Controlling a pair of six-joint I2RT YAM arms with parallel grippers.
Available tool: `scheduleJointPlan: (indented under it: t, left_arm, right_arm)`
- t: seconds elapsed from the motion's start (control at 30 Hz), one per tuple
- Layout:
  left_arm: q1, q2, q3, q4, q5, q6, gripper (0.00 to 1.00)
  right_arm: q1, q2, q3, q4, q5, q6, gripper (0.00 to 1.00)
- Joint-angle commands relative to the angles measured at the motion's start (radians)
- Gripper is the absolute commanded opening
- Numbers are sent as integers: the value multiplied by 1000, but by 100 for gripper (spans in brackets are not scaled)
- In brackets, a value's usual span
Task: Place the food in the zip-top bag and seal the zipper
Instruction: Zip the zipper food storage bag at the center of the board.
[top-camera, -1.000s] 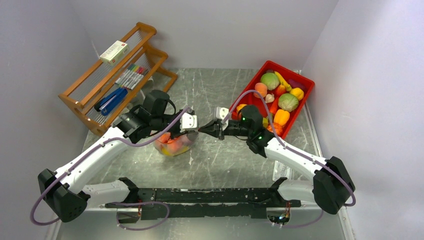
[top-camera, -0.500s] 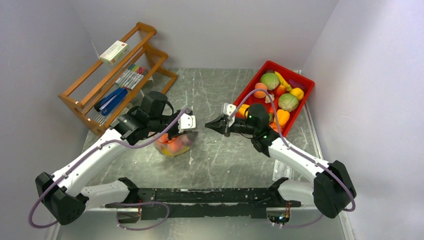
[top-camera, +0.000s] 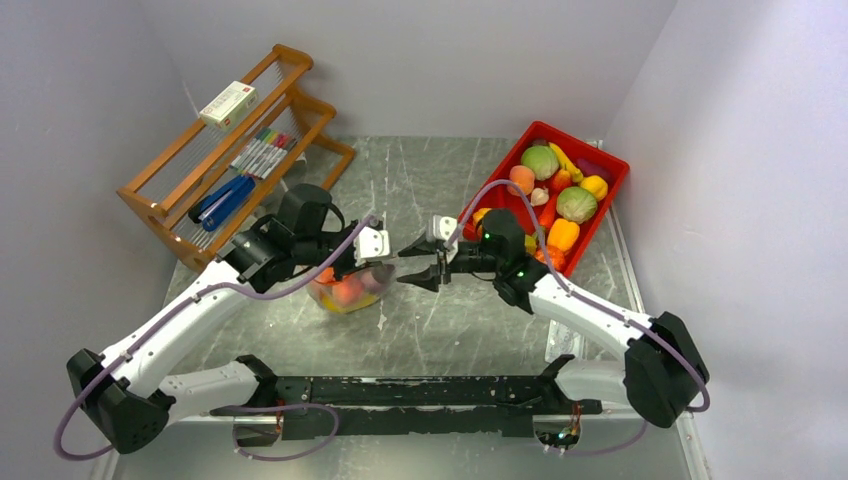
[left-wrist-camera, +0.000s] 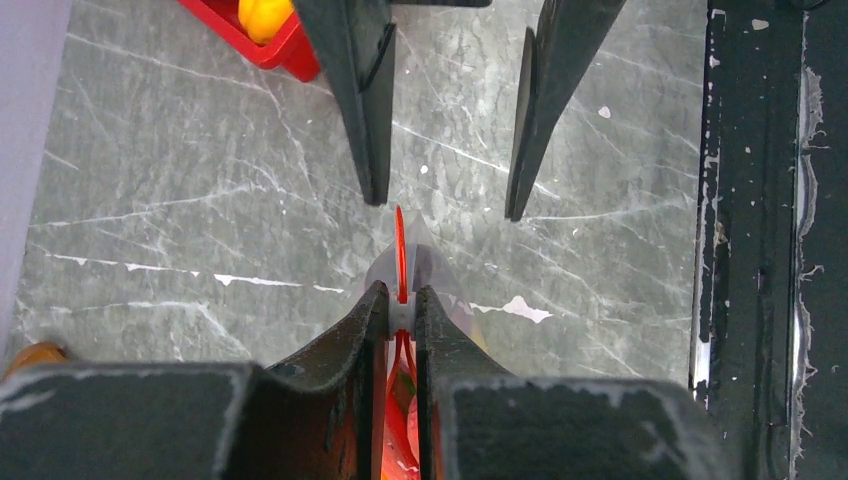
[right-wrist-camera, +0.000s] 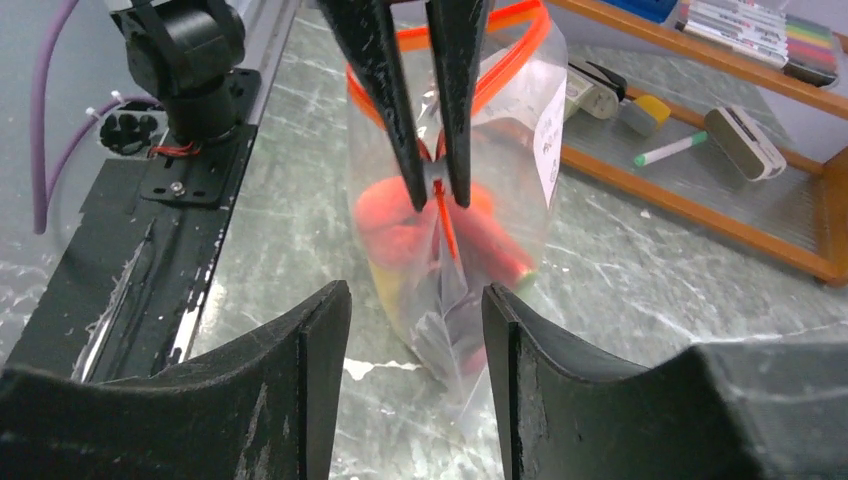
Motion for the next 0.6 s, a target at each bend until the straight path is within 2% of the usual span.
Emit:
scheduleJointPlan:
  t: [0.0,0.37,0.4,0.43,0.53,0.57]
  left_arm:
    - [1,10,0,23,29,-4,7]
    - [1,11,5,30,50,0,7]
    - [1,13,7,28,49,0,7]
    - [1,14,8,28,47,-1,7]
    - [2,14,5,38,32,-13,7]
    - [2,11,2,40,31,-15,7]
  right_arm:
    - [24,51,73,5,26,-7,52]
    - [60,134,156,-42,38,-50,49]
    - [61,135,158,-48,29,-58,44]
    - [61,137,161,-56,23,-70,35]
    - [60,141,170,-81,23,-89,0]
    - [61,135,169,-83,31,-92,0]
